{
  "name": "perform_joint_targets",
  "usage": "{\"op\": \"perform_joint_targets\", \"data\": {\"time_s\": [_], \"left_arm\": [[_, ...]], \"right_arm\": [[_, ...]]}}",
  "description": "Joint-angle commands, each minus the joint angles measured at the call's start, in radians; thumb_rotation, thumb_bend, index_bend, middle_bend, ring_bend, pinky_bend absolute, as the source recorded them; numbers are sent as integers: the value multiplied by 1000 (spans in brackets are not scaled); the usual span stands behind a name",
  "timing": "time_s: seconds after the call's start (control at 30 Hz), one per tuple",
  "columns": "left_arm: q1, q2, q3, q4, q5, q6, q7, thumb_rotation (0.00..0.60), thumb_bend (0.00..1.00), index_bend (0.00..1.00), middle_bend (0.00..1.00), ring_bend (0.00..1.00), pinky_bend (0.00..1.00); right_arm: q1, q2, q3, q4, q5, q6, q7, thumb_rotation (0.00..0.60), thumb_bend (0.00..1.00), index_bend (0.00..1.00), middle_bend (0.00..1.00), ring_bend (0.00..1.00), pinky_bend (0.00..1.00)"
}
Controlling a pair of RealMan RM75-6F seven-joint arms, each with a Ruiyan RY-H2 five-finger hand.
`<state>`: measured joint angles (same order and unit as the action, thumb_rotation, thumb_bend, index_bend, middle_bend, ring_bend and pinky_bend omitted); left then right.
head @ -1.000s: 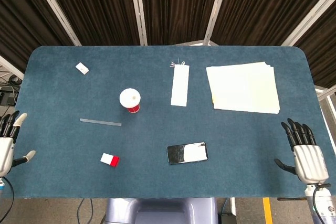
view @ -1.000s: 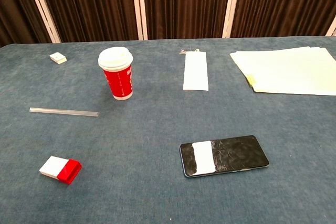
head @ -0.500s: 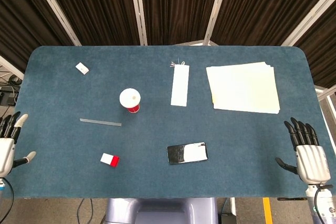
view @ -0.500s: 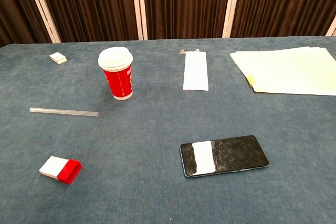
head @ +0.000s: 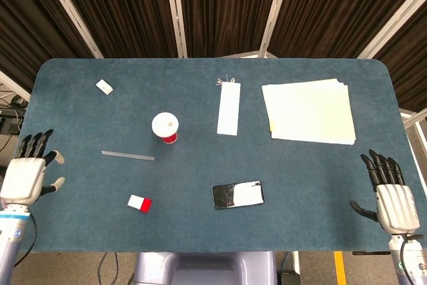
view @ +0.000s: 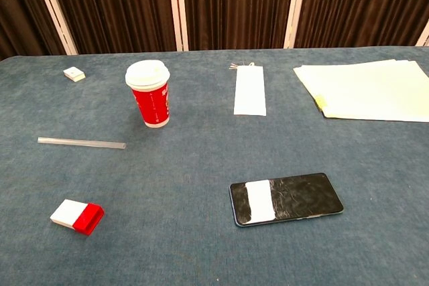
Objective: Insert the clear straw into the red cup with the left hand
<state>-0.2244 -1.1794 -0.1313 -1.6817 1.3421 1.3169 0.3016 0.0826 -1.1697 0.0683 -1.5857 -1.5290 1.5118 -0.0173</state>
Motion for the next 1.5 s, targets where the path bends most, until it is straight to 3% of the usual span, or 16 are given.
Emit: {"op": "perform_joint_targets", "data": {"time_s": [0.03,0.33,0.63,0.93,1.5], "left_arm": [[-64,-59,-38,39,-73,-68,60,600,267,508,2,0,0],[-160,-158,-75,128,-178,-169,127,600,383,509,6,0,0],[-271,-302,-100,256,-312,-281,208,600,387,508,7,0,0],[-341,-415,-99,347,-389,-307,264,600,386,508,8,0,0],[-397,-509,-81,440,-458,-331,290,600,386,509,12,0,0]], "right_arm": [[1,1,1,-1,3,-4,3,600,124,0,0,0,0],[6,1,5,-1,16,-19,18,600,125,0,0,0,0],[6,7,6,-3,19,-22,33,600,124,0,0,0,0],[6,9,6,-4,20,-23,40,600,124,0,0,0,0],[5,12,7,-8,23,-24,47,600,125,0,0,0,0]]}}
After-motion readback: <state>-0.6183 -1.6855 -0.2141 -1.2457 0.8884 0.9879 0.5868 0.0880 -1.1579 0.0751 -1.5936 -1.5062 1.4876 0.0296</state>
